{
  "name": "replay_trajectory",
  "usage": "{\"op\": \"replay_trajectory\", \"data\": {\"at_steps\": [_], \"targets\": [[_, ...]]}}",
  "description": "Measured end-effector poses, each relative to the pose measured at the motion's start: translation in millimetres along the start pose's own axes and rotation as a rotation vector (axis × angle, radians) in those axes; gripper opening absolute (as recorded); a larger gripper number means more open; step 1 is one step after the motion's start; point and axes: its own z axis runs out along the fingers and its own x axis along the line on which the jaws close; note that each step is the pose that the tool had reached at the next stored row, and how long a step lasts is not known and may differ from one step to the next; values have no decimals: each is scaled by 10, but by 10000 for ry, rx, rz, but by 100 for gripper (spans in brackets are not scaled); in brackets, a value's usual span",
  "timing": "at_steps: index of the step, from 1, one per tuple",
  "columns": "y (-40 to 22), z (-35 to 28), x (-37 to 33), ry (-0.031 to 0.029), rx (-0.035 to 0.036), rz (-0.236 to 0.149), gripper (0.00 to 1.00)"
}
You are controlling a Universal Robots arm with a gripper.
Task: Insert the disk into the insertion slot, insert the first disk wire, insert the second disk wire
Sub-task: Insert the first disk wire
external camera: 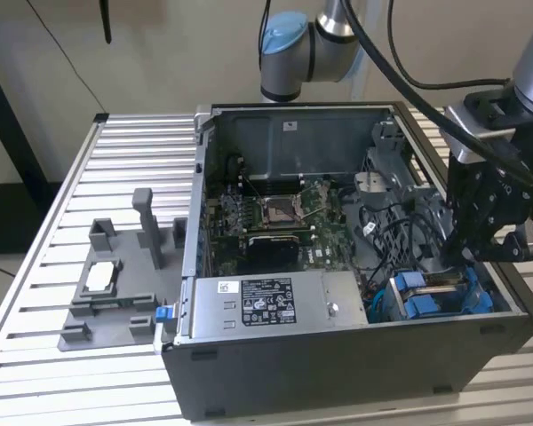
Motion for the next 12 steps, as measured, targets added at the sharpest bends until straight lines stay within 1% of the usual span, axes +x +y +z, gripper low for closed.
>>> {"op": "replay_trajectory", "data": {"at_steps": [2,4,7,11,12], "targets": [[-9,20,2,-3,17,18,19],[-12,33,3,0,51,13,19],[-12,61,6,-3,170,0,19],[-12,89,10,1,271,-7,19],[-13,93,10,1,286,-8,19]]}}
